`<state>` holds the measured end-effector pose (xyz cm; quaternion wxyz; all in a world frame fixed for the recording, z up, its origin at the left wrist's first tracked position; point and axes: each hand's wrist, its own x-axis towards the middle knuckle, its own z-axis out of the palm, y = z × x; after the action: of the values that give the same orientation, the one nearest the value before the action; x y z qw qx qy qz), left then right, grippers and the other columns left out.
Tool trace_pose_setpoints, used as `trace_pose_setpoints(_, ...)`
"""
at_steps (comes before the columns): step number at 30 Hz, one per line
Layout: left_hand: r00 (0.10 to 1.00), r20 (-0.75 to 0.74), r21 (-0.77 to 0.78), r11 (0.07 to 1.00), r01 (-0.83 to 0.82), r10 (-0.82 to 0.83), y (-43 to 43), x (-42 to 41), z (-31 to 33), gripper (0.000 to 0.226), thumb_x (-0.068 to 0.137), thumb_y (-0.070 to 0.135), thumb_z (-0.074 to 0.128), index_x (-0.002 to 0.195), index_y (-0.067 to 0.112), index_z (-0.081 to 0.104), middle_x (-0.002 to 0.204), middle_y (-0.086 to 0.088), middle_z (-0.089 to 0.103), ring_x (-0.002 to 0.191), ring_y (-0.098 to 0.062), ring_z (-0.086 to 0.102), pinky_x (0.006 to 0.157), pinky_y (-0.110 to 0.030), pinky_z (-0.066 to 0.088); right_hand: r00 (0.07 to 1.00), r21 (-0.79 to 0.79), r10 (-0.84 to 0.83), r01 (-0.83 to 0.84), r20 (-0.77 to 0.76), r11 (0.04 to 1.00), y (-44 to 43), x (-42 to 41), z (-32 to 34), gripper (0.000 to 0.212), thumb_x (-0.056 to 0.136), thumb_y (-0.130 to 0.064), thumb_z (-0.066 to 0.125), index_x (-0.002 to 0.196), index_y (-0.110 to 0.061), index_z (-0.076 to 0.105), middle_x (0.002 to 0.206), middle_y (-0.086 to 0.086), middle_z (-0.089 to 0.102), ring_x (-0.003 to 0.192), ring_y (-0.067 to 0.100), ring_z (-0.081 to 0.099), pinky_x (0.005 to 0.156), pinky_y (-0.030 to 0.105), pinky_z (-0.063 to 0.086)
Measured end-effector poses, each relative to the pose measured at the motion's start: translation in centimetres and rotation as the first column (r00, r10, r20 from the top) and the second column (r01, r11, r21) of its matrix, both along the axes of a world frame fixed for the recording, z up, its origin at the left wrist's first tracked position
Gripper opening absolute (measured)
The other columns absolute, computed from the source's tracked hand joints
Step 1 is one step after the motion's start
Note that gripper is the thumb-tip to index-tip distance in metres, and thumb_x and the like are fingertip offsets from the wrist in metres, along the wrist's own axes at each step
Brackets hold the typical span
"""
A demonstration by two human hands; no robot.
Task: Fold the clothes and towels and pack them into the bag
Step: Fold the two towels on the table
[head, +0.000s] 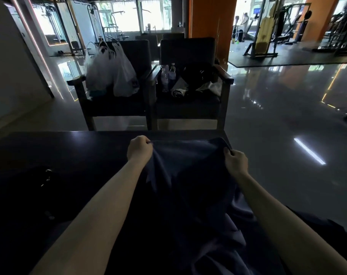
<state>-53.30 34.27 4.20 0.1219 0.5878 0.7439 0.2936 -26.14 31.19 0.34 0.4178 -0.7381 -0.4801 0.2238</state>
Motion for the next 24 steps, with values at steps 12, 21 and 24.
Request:
trace_pose_setpoints(12, 0.985, -0.001, -0.189, 0.968, 0.167, -0.170, -1.8, 1.2, -6.9, 0.049, 0.098, 0.029, 0.048, 0.142, 0.009, 0.040, 0.144, -0.012, 0.042, 0.128, -0.029, 0.044, 0.105, -0.042, 0.038, 0.989, -0.097, 0.145, -0.145, -0.006, 0.985, -0.1, -0.2, -2.4, 0.041, 0.094, -0.022, 0.055, 0.129, -0.003, 0.048, 0.116, 0.013, 0.061, 0.105, 0.029, 0.057, 0.079, 0.030, 0.042)
trace_pose_setpoints(21, 0.961, 0.230, -0.206, 0.958, 0.201, -0.153, -15.5, 3.2, -8.5, 0.028, 0.097, 0.031, 0.048, 0.112, 0.011, 0.061, 0.113, -0.006, 0.057, 0.102, -0.022, 0.055, 0.092, -0.039, 0.047, 0.983, 0.069, 0.172, -0.168, -0.064, 0.983, -10.8, -0.5, -0.8, 0.012, 0.093, -0.009, 0.049, 0.087, -0.008, 0.059, 0.072, 0.000, 0.058, 0.065, 0.016, 0.052, 0.048, 0.014, 0.037)
trace_pose_setpoints(24, 0.955, 0.273, -0.269, 0.943, 0.194, -0.118, -19.5, 4.0, -8.5, 0.034, 0.097, 0.042, 0.043, 0.092, 0.014, 0.062, 0.097, -0.003, 0.062, 0.088, -0.020, 0.058, 0.089, -0.044, 0.047, 0.981, 0.075, 0.159, -0.151, -0.109, 0.986, -14.4, -0.3, -1.5, 0.016, 0.091, 0.000, 0.046, 0.085, -0.008, 0.059, 0.073, 0.002, 0.058, 0.062, 0.013, 0.051, 0.049, 0.012, 0.037)
